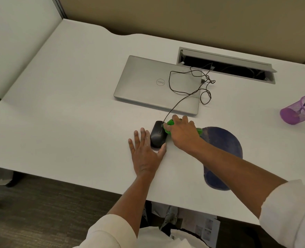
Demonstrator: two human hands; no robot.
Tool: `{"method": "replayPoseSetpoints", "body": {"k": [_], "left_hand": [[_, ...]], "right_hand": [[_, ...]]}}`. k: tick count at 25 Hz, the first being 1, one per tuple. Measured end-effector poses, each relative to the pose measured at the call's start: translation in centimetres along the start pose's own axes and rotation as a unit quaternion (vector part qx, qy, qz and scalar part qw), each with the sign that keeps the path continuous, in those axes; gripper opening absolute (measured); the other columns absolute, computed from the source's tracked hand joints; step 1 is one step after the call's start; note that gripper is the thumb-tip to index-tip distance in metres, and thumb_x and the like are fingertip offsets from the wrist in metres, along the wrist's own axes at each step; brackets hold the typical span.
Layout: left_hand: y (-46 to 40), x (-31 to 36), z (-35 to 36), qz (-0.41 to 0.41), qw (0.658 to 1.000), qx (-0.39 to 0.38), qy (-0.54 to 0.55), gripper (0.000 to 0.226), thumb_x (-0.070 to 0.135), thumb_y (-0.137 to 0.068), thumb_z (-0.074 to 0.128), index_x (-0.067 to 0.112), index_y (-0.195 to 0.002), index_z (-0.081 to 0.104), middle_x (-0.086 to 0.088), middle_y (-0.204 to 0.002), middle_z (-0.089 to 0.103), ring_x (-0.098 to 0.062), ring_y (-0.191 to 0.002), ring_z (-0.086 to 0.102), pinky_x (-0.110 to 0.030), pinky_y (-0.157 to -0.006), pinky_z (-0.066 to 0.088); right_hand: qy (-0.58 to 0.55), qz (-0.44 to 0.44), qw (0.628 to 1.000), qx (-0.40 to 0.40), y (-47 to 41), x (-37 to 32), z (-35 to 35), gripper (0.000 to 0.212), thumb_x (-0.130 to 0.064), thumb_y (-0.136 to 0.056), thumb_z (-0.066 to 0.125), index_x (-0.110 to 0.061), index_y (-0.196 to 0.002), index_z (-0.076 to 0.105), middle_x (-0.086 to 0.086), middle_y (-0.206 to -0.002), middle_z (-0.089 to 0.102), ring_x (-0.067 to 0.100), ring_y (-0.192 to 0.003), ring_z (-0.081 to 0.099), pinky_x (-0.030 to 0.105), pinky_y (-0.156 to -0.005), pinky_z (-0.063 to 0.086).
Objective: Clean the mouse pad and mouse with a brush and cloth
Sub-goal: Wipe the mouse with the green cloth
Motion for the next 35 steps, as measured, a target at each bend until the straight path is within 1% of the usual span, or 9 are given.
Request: {"method": "replayPoseSetpoints", "body": {"k": [4,8,13,18,22,26,28,30,35], "left_hand": [[0.0,0.2,-0.2,-0.003,1.000,-0.001,0.003,0.098,0.081,-0.087,0.029,0.015,-0.160,0.029,-0.002,-0.170,0.018,-0.020,-0.159,0.002,-0.044,-0.128,-0.005],[0.1,0.3,-0.5,-0.002,1.000,-0.004,0.006,0.098,0.080,-0.086,0.028,0.016,-0.160,0.029,0.000,-0.170,0.017,-0.019,-0.159,0.000,-0.043,-0.128,-0.007],[0.1,0.4,-0.8,-0.007,1.000,-0.015,0.002,0.093,0.076,-0.091,0.039,0.016,-0.162,0.025,0.000,-0.171,0.013,-0.020,-0.159,-0.002,-0.042,-0.127,-0.010],[0.1,0.3,-0.8,-0.009,0.999,-0.038,-0.003,0.092,0.070,-0.092,0.040,0.017,-0.163,0.016,0.000,-0.172,0.006,-0.018,-0.158,-0.009,-0.040,-0.125,-0.017],[0.1,0.4,-0.9,-0.006,0.999,-0.046,-0.010,0.089,0.067,-0.095,0.040,0.017,-0.163,0.013,-0.001,-0.172,0.004,-0.020,-0.158,-0.010,-0.044,-0.126,-0.014],[0.0,0.2,-1.3,-0.041,0.999,-0.009,0.025,0.093,0.071,-0.092,0.045,0.014,-0.161,0.024,-0.003,-0.171,0.015,-0.022,-0.159,0.000,-0.044,-0.127,-0.009],[-0.5,-0.1,-1.5,-0.054,0.998,-0.001,0.023,0.092,0.070,-0.092,0.047,0.013,-0.161,0.027,-0.004,-0.170,0.018,-0.024,-0.159,0.003,-0.045,-0.128,-0.005],[-1.0,-0.3,-1.6,-0.054,0.998,-0.003,0.013,0.092,0.070,-0.092,0.047,0.012,-0.161,0.026,-0.005,-0.170,0.017,-0.025,-0.159,0.003,-0.046,-0.128,-0.004],[-1.0,-0.4,-1.8,-0.046,0.999,-0.002,0.013,0.092,0.069,-0.094,0.047,0.012,-0.162,0.022,-0.005,-0.171,0.014,-0.024,-0.159,0.001,-0.046,-0.128,-0.004]], "right_hand": [[-0.017,-0.020,1.000,0.008,1.8,-0.7,0.1,0.064,-0.013,-0.090,0.055,-0.033,-0.148,0.036,0.011,-0.137,0.037,0.034,-0.114,0.044,0.044,-0.086,0.044],[-0.041,-0.060,0.997,0.013,3.0,-0.4,-0.2,0.060,-0.014,-0.091,0.053,-0.042,-0.143,0.042,0.007,-0.133,0.038,0.032,-0.110,0.043,0.041,-0.080,0.039],[-0.049,0.035,0.998,0.027,0.2,0.8,-1.4,0.057,-0.014,-0.093,0.051,-0.037,-0.145,0.044,0.009,-0.145,0.033,0.036,-0.123,0.039,0.047,-0.096,0.041],[-0.046,-0.005,0.998,0.052,3.3,-3.6,0.2,0.051,-0.024,-0.094,0.056,-0.031,-0.143,0.045,0.010,-0.144,0.036,0.036,-0.121,0.039,0.046,-0.095,0.041],[-0.107,-0.075,0.988,0.078,5.5,-3.0,0.2,0.061,-0.009,-0.091,0.053,-0.037,-0.144,0.045,0.007,-0.146,0.036,0.031,-0.117,0.041,0.045,-0.094,0.043],[-0.239,0.089,0.954,0.160,4.0,2.9,-0.7,0.088,0.001,-0.082,0.061,-0.024,-0.156,0.021,0.011,-0.137,0.038,0.027,-0.113,0.045,0.040,-0.088,0.049],[-0.265,0.136,0.938,0.177,2.5,5.5,-1.1,0.076,-0.005,-0.082,0.069,-0.011,-0.148,0.033,0.015,-0.128,0.045,0.030,-0.114,0.049,0.039,-0.087,0.048],[-0.265,0.114,0.940,0.181,0.7,6.4,-1.3,0.059,-0.010,-0.082,0.070,-0.007,-0.136,0.048,0.015,-0.122,0.052,0.032,-0.112,0.052,0.037,-0.085,0.046],[-0.203,0.068,0.965,0.151,-2.6,4.4,-0.3,0.055,-0.008,-0.085,0.061,-0.023,-0.137,0.053,0.005,-0.125,0.055,0.031,-0.108,0.053,0.044,-0.085,0.047]]}}
Point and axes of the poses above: each hand's wrist, its own y-axis away from the middle knuckle, its own z-axis out of the palm, x = y × z, the point moved 2 cm from there along -y, towards the middle knuckle
